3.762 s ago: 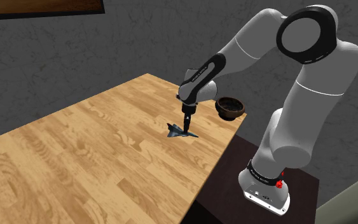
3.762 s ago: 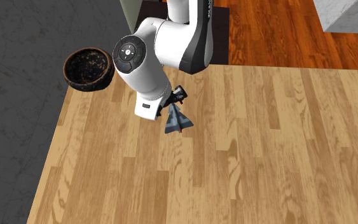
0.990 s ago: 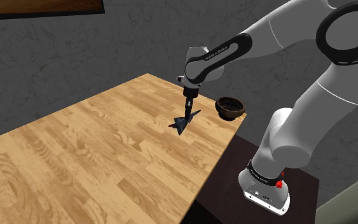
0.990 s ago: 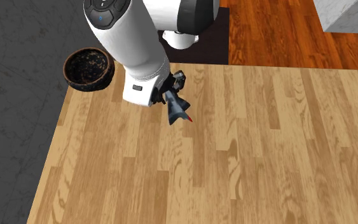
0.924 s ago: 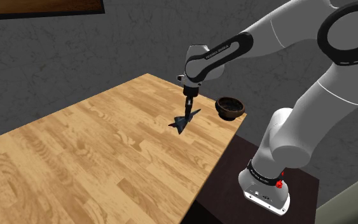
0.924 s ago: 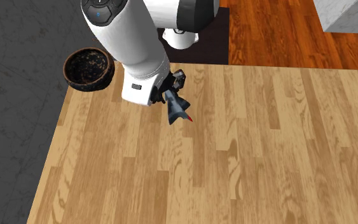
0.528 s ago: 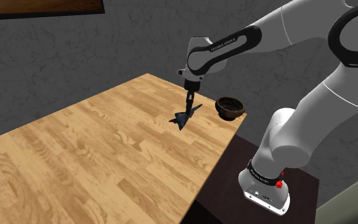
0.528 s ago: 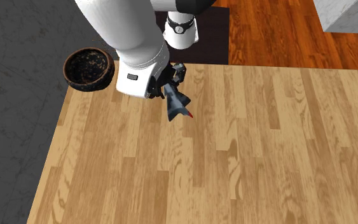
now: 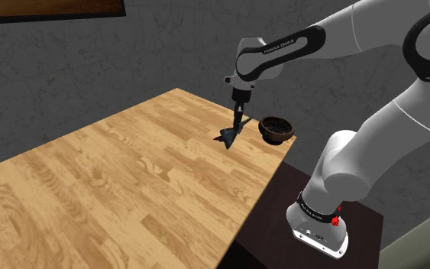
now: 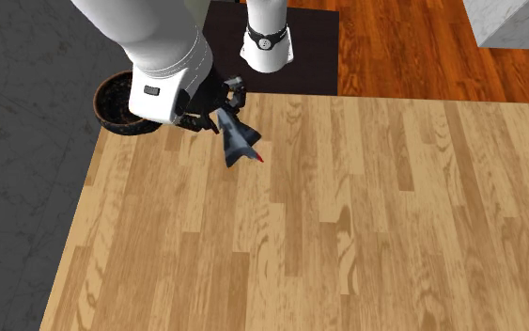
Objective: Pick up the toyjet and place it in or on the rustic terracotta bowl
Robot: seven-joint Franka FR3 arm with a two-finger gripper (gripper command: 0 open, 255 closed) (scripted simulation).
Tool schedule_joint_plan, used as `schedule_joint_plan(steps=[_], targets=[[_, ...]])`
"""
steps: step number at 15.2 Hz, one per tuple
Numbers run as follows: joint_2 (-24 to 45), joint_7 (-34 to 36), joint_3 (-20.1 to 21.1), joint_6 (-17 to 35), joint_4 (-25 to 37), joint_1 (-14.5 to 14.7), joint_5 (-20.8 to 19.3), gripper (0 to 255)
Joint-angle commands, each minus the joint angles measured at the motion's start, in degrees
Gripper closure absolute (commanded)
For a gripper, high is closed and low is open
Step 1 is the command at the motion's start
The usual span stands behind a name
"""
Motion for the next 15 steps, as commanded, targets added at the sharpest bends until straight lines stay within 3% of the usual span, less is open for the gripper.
schedule_joint_plan(steps=[1,15], targets=[[-1.12,-2.39,-1.75,-0.50,-0.84,-1.61,-1.43,255],[1.82,-22.32,-16.24,-3.92,4.35,-10.64,-7.90,255]])
